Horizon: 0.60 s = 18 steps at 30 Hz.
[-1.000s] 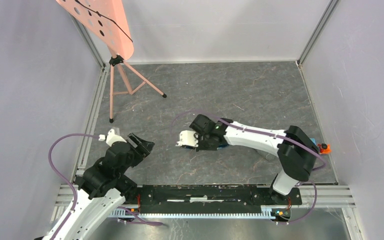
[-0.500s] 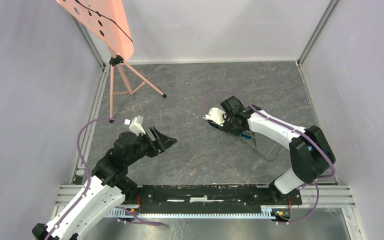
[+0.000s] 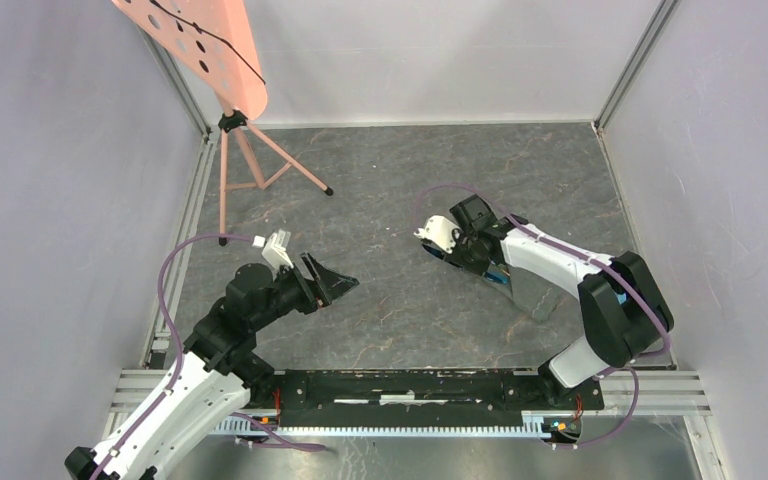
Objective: Fold the napkin into a case and place the utensils inside
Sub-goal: Insert the knife into the folded napkin.
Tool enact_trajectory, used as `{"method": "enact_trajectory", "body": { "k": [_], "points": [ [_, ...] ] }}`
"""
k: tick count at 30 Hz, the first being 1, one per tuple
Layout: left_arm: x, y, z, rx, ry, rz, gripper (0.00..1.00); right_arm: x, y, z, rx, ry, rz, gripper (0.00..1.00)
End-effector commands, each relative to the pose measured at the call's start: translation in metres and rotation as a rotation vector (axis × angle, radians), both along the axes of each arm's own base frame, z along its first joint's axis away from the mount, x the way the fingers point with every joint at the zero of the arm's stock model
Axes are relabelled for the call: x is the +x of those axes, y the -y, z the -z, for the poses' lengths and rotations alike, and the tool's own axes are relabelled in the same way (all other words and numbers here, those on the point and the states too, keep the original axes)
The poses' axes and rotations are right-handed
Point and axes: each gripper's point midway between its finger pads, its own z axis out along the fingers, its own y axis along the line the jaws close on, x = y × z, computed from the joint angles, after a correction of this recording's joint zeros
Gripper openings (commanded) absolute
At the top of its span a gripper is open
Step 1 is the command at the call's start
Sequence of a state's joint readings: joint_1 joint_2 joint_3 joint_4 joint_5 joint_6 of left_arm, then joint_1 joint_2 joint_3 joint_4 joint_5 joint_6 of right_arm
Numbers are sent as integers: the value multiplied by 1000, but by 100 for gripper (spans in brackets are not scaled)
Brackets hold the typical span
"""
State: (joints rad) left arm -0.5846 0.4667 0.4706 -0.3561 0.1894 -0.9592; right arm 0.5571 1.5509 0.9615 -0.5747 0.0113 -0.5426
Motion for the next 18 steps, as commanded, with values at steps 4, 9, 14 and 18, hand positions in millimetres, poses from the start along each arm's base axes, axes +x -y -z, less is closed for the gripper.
{"method": "enact_trajectory", "body": {
  "k": [4,9,14,18],
  "points": [
    [0,4,-11,-5,72,42,83,6,5,-8,47,54,32,0],
    [0,4,-11,-9,72,43,83,0,12,-13,54,66,51,0],
    [-1,7,-9,-15,70,57,83,-8,23,-15,49,77,81,0],
    [-1,8,-8,-14,69,63,83,-15,32,-12,42,71,108,0]
  ]
}}
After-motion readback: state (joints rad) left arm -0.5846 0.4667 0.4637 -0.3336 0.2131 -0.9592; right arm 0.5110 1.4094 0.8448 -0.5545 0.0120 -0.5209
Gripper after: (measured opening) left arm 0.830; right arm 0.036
